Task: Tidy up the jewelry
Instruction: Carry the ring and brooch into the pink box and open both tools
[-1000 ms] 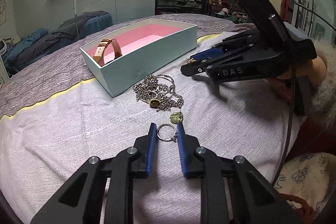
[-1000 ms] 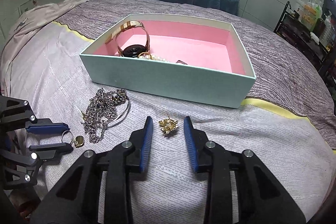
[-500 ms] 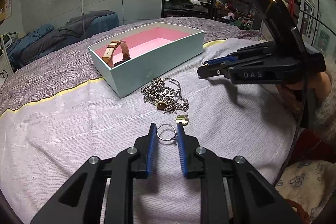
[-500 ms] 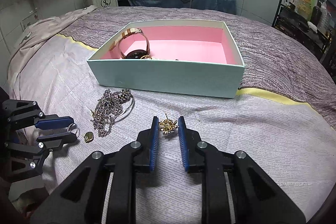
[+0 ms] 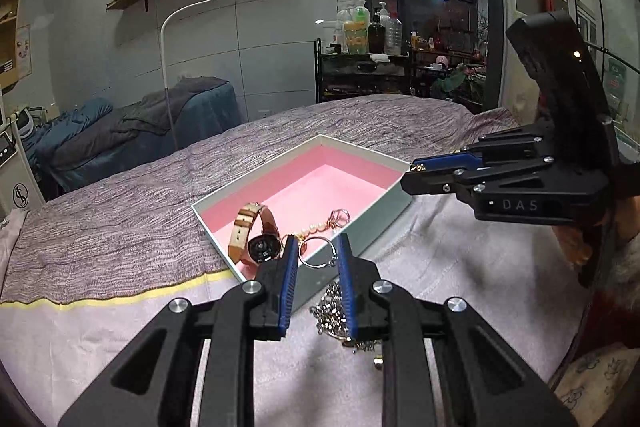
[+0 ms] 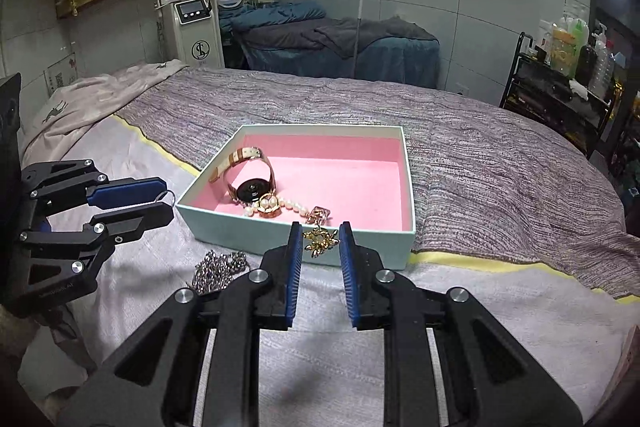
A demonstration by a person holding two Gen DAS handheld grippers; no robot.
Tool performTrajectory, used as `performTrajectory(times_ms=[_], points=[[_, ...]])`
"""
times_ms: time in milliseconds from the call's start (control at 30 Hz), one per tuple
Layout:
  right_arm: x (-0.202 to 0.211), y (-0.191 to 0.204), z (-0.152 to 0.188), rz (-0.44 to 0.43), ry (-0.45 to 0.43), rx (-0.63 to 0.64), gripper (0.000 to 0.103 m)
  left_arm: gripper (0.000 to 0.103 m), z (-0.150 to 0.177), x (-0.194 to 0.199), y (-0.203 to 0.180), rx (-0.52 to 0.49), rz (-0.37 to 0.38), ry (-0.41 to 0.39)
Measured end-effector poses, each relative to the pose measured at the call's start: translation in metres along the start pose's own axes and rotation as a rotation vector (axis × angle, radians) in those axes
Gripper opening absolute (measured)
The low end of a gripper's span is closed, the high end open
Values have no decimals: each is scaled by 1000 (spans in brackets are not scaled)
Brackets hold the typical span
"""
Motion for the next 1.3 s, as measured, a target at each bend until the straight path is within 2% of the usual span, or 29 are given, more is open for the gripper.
performTrajectory(times_ms=[200,367,600,800,1033,1067,1100,1133,1167,1233,1300], points=[[-21,-16,-22,3,4,-32,19,19,-24,-36,10,13,3,31],[-41,-26,-27,18,30,-60,19,19,-34,-68,17,7,-5,69],[-64,-33,-22,24,68,-93,19,19,-33,-101,22,-16,-46,108],[-69,-33,-18,35,80,-70,19,19,-31,-119,20,-21,-43,132],[-69,-29,-17,62,78,-31,20,20,-27,-125,22,-20,-59,139],[-67,-28,-17,73,73,-24,23,25,-28,-124,22,-22,-63,134],[-66,-28,-18,85,69,-17,29,37,-30,-122,22,-25,-73,127],[-63,-28,-18,96,61,-14,43,58,-32,-119,23,-29,-90,114],[-58,-29,-19,109,45,-16,53,66,-35,-114,24,-34,-112,90],[-49,-31,-21,138,14,-17,54,84,-40,-101,26,-56,-163,44],[-42,-34,-22,181,8,-3,60,90,-41,-91,30,-92,-228,26]])
Point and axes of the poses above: each gripper's, at about its wrist camera, not at the fingertips, and x roughly against the way its jaws point, y to its left, z to its underside, the point moved 6 cm from there along -x, roughly the way its jaws point, and after that the axes turned 7 degrees about x, right-handed, at the moved point
